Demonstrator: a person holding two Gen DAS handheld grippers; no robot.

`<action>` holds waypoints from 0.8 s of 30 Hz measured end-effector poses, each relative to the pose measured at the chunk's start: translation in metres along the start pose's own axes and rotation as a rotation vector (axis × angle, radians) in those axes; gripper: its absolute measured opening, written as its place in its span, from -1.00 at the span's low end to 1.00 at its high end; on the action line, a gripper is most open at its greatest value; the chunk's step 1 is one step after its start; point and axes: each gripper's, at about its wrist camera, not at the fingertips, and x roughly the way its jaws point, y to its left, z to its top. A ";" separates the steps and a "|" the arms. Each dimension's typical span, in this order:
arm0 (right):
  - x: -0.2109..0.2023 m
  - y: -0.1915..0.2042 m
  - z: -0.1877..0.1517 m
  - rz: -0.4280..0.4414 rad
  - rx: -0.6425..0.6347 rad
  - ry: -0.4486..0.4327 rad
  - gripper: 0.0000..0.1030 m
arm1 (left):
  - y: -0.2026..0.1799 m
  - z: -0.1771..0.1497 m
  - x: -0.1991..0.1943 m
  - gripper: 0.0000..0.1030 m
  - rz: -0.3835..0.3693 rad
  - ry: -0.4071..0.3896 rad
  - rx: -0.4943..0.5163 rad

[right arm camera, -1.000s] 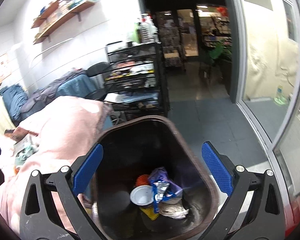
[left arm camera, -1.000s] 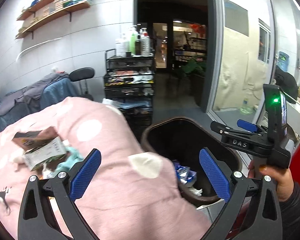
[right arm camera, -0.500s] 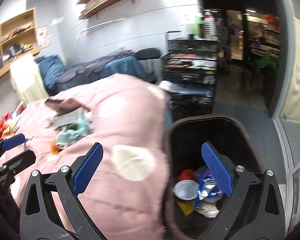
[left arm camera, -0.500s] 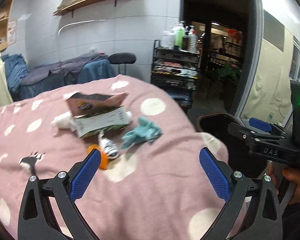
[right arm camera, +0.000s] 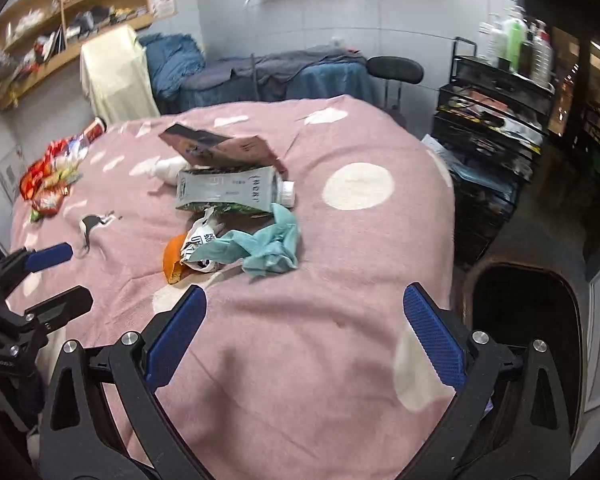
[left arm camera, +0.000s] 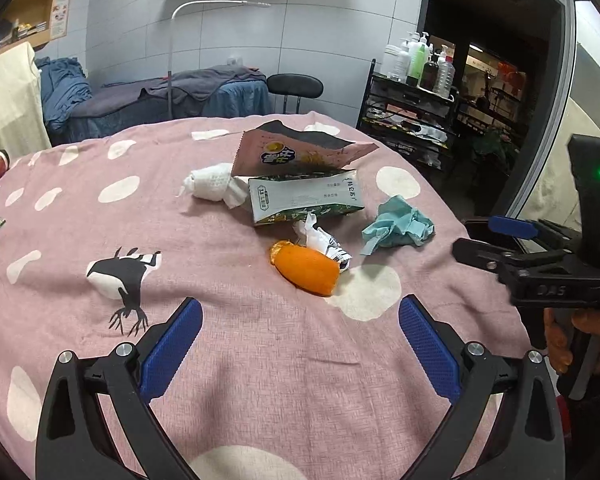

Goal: Collect trash
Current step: 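Return both tools to the bed and grasp the teal tissue with the right tool, then carry the teal tissue to the bin with the right tool while the left tool grasps the orange peel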

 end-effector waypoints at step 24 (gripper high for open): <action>0.047 0.009 0.021 0.061 -0.031 0.115 -0.59 | -0.016 0.023 0.093 -0.29 0.046 0.316 0.235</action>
